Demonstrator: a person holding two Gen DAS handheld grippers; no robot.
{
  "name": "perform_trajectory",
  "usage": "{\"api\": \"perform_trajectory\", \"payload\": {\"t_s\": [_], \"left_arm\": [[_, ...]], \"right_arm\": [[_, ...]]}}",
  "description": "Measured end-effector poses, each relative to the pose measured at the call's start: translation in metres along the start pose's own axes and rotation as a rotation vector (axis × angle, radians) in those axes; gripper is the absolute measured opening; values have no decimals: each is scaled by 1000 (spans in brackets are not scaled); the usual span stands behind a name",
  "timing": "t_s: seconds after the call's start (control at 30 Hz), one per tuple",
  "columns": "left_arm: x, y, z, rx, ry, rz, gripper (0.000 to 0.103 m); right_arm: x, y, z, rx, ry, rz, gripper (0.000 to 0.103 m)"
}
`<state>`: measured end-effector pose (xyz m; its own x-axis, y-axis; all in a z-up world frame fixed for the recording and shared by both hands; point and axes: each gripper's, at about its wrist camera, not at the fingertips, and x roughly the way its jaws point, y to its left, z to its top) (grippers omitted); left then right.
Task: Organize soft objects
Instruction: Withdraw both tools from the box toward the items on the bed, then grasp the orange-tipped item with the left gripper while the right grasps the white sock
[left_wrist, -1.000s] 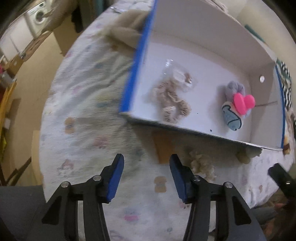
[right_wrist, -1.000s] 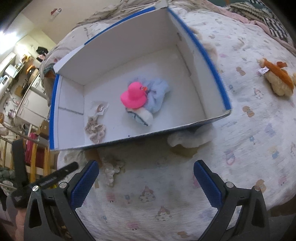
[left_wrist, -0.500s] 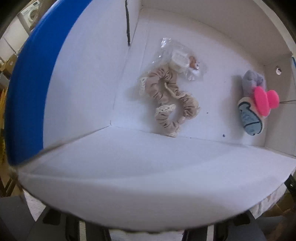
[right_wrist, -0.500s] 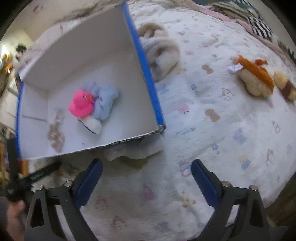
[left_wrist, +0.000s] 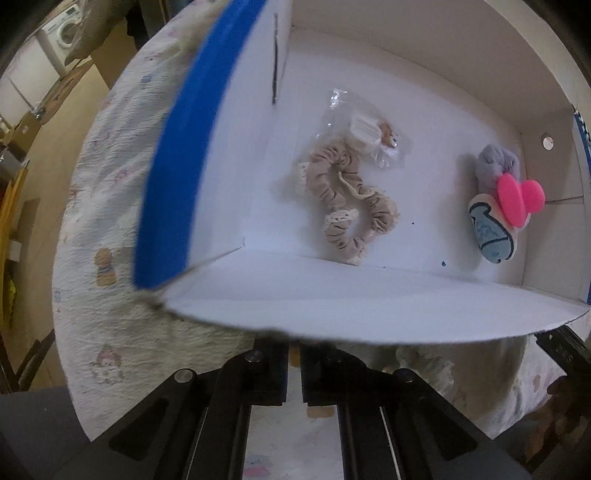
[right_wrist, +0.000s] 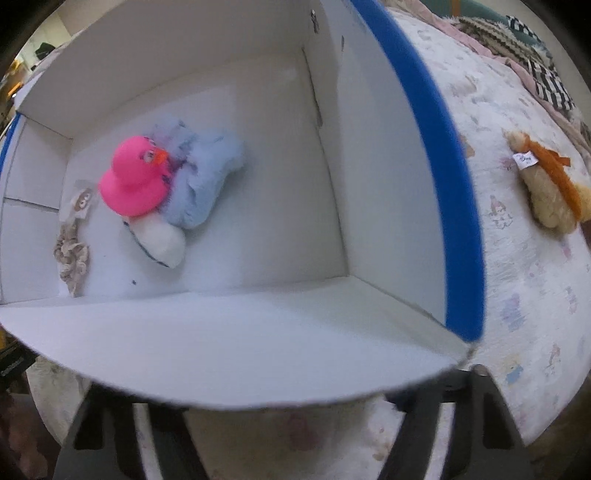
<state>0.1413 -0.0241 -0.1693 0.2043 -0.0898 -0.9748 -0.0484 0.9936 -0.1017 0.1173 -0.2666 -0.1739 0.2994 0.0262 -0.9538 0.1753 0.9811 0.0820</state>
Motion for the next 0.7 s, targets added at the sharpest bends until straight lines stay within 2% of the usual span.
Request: {"api": "perform_trajectory", "payload": {"t_s": [0.07, 0.1, 0.13, 0.17, 0.2, 0.3, 0.53, 0.63, 0.7], "left_arm": [[0, 1, -1, -6, 3, -7, 5], [1, 1, -1, -10, 3, -10, 5], [1, 4, -1, -11, 3, -9, 5], [0, 9, 0, -12, 2, -8, 5], [-2, 12, -1, -17, -2, -8, 5], [-9, 20, 0, -29, -11, -16, 5], [-24, 33, -17, -38, -7, -37, 5], [-29, 41, -25, -59, 7, -87, 5], [-42, 53, -35, -80, 6, -158, 5]], "right_arm": [[6, -5, 4, 12, 2, 1, 63], [7, -6, 5, 17, -4, -5, 58], [9, -7, 6, 15, -9, -5, 52], [10, -7, 7, 15, -12, 9, 37], [9, -6, 6, 14, -15, 28, 34], [0, -7, 3, 4, -38, 42, 31], [-21, -31, -4, 92, -57, 118, 31], [-33, -39, -13, 106, -68, 157, 31], [-40, -34, -21, 80, -69, 165, 31]]}}
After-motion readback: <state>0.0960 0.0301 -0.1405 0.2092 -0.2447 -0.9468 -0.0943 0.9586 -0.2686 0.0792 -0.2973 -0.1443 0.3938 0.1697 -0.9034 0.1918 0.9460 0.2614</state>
